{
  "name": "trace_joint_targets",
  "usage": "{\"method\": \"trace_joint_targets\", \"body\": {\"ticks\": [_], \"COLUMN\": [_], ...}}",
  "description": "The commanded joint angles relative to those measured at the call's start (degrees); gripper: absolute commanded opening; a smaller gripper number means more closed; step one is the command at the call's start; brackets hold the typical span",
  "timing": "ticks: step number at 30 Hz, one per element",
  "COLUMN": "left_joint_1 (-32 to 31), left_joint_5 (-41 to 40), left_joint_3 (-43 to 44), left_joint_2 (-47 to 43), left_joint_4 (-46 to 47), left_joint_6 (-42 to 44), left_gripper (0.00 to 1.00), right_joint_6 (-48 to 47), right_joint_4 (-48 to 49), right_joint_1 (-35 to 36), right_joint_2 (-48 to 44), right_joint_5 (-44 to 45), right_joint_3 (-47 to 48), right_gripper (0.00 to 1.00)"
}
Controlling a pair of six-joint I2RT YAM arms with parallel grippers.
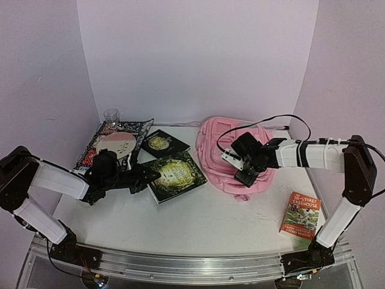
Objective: Pack the student bag
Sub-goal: Grab the largest pocket of the student bag.
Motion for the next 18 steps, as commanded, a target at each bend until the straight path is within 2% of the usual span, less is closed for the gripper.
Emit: {"method": "trace_joint_targets", "body": {"ticks": [1, 9, 13, 16, 18], "left_joint_1": [0.3, 0.3, 0.3, 0.3, 0.3], "left_joint_5": [1.0, 1.7, 1.8, 2.2, 2.4], "left_joint_3": [0.9, 1.1, 0.8, 0.8, 0.7], "left_joint_2": [-2.4, -2.0, -2.2, -2.2, -2.6], "left_joint_4": [5.5, 5.4, 5.3, 5.3, 5.3], "left_joint_6": [1.6, 1.6, 1.5, 1.3, 1.1], "left_gripper": [0.0, 0.0, 0.0, 0.0, 0.0], "right_joint_6": [-1.0, -2.3, -3.3, -4.1, -3.8], "right_joint_4": [-1.2, -1.2, 0.4, 2.4, 2.9], "right_joint_1": [-0.2, -0.2, -0.1, -0.2, -0.2], "right_joint_2": [0.5, 3.6, 5.8, 7.6, 8.0], "right_joint_5": [3.6, -0.5, 1.4, 3.1, 3.7], "right_joint_3": [2.6, 1.9, 1.3, 1.2, 1.7], "right_gripper": [0.65, 0.64, 0.61, 0.54, 0.46]}}
